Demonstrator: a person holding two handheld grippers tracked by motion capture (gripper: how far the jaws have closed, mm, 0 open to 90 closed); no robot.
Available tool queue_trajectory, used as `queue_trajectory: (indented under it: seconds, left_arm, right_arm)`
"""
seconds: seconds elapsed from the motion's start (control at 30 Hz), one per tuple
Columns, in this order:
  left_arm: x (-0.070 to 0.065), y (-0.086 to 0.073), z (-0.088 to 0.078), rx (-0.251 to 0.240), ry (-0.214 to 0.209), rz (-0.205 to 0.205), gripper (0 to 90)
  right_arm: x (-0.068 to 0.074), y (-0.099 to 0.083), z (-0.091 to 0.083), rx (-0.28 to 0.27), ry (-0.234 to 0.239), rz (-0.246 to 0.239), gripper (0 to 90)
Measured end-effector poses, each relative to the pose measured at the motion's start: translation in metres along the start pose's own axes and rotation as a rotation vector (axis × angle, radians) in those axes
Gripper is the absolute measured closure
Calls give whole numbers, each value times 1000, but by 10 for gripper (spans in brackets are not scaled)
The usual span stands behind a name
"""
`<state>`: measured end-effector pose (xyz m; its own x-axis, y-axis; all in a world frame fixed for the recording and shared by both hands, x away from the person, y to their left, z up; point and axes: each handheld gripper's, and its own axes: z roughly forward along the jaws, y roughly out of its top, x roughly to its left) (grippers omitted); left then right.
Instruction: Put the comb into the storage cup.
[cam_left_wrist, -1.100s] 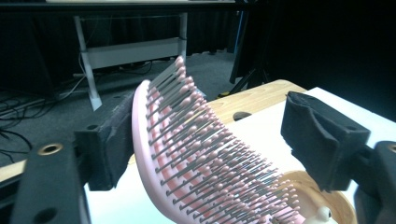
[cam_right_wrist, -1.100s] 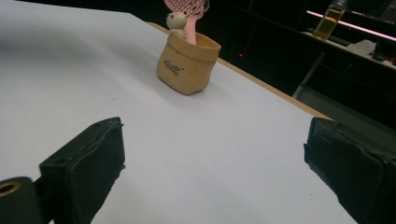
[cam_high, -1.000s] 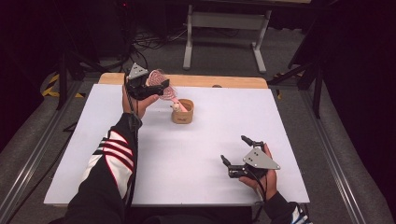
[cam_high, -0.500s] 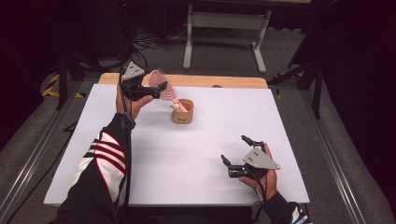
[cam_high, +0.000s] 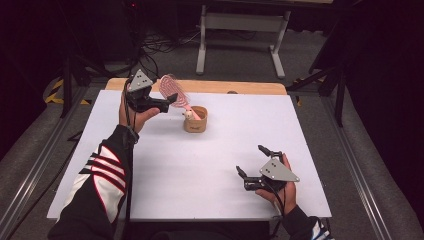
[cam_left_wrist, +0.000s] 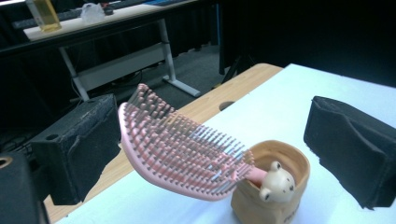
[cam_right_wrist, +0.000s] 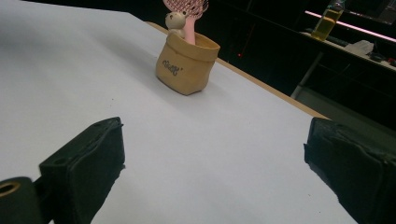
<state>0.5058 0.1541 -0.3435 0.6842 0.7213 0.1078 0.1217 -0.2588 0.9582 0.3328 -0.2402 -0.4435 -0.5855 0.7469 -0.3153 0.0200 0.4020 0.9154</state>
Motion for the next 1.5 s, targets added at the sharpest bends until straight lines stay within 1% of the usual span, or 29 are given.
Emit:
queue_trajectory:
  seconds: [0.1,0.2,0.33,0.47,0.6,0.7,0.73,0.8,0.87,1.0,1.1,1.17,1.27,1.33,1.5]
  left_arm:
    - [-3,-1,-2,-1,-14,11,60]
    - [-7,-2,-5,5,-22,39,59]
    - [-12,-1,-11,-7,-37,54,60]
    - [-18,0,-17,-7,-48,89,59]
    - [-22,0,-23,-15,-54,110,59]
    - [-24,0,-27,-17,-65,116,57]
    - [-25,0,-28,-21,-63,121,57]
    - [-27,0,-32,-32,-75,120,57]
    - [-29,0,-34,-32,-76,132,57]
    - [-33,-1,-38,-33,-90,146,57]
    - [-36,-2,-41,-42,-102,148,57]
    - [-39,-3,-42,-38,-107,154,53]
    - [-41,-4,-45,-44,-109,161,51]
    - [-41,-5,-47,-46,-116,157,50]
    - [-46,-8,-53,-60,-110,172,58]
  right_arm:
    - [0,0,0,-1,1,-3,55]
    - [0,0,0,1,-1,3,55]
    - [0,1,-1,-4,-3,-1,55]
    - [0,0,-2,-2,-5,0,55]
    - [-1,1,-2,-4,-4,1,55]
    - [0,1,-2,-4,-2,-1,55]
    - [0,1,-2,-5,-3,-3,55]
    - [0,1,-2,-9,-3,-1,55]
    - [-1,1,-3,-11,-4,1,55]
    - [-1,2,-3,-11,-5,1,55]
    - [-1,2,-3,-11,-5,1,55]
    - [-1,2,-3,-11,-6,1,55]
    - [-1,3,-4,-13,-6,-2,55]
    - [-1,4,-4,-18,-9,-1,55]
    - [-2,3,-4,-16,-11,1,55]
